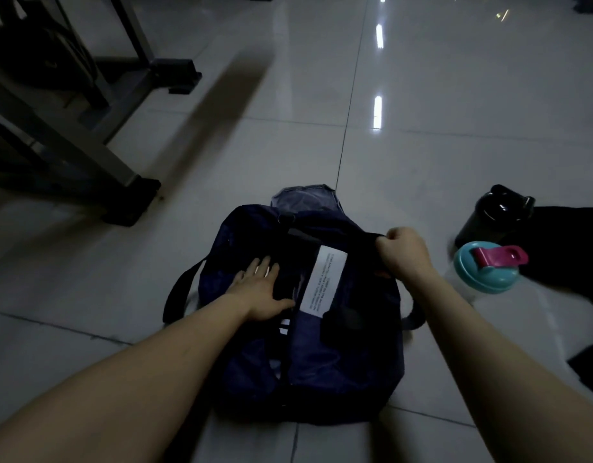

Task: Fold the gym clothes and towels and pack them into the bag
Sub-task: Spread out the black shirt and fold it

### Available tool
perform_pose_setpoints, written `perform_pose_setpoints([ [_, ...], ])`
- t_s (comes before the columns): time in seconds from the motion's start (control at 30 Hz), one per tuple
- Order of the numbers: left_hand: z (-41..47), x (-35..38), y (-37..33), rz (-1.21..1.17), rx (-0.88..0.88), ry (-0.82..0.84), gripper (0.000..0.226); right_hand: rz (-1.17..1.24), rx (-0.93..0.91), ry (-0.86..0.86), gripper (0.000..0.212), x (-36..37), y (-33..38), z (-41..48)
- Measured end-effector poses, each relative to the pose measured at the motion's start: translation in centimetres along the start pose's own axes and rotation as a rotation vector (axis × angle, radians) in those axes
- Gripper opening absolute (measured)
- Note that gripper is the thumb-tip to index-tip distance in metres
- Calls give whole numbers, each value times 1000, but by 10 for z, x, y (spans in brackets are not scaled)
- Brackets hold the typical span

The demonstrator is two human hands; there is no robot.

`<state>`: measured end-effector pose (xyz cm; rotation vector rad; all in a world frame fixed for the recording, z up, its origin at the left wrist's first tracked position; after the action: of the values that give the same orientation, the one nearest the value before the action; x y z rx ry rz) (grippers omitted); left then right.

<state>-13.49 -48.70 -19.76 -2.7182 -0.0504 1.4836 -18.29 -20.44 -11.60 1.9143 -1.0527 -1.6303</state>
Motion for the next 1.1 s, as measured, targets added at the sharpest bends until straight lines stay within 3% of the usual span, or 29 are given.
perform_pose_setpoints([
  [0.07,-9,-4,-1,-3,69,-110,96,-325,-121,-81,14,-2,6,-11],
  [0.17,-28,-3,-4,24,161,-306,88,-540,-537,-253,25,18,36,-43],
  [0.2,-31,0,-4,38,165,-319,88,-569,-684,-234,22,33,48,-58],
  [0.23,-33,4,-3,45,153,-305,89,-599,-767,-111,18,54,54,-69],
  [0.3,-31,10,0,45,105,-237,95,-650,-670,213,16,95,48,-83],
  [0.4,-26,15,1,30,70,-102,108,-756,-359,498,53,134,10,-88],
  [0.5,-22,20,1,53,44,-13,121,-891,-265,496,74,147,-15,-86],
  [0.63,-14,23,1,78,3,17,131,-890,-183,506,77,157,-31,-82],
  [0.9,-7,19,1,128,-73,72,149,-738,-149,569,29,150,-35,-78],
  [1.1,-4,20,1,159,-108,55,148,-844,-182,567,21,64,-41,-70],
])
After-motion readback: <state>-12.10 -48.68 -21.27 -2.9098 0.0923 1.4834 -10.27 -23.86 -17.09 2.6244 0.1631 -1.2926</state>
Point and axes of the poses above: each hand's wrist, its own z-axis towards the middle knuckle, its own x-axis out of the palm, y = z × x, the point moved 6 cm from there along z, towards the middle knuckle, and after that the axes turned 6 degrees about -x, right-handed, at the moved point
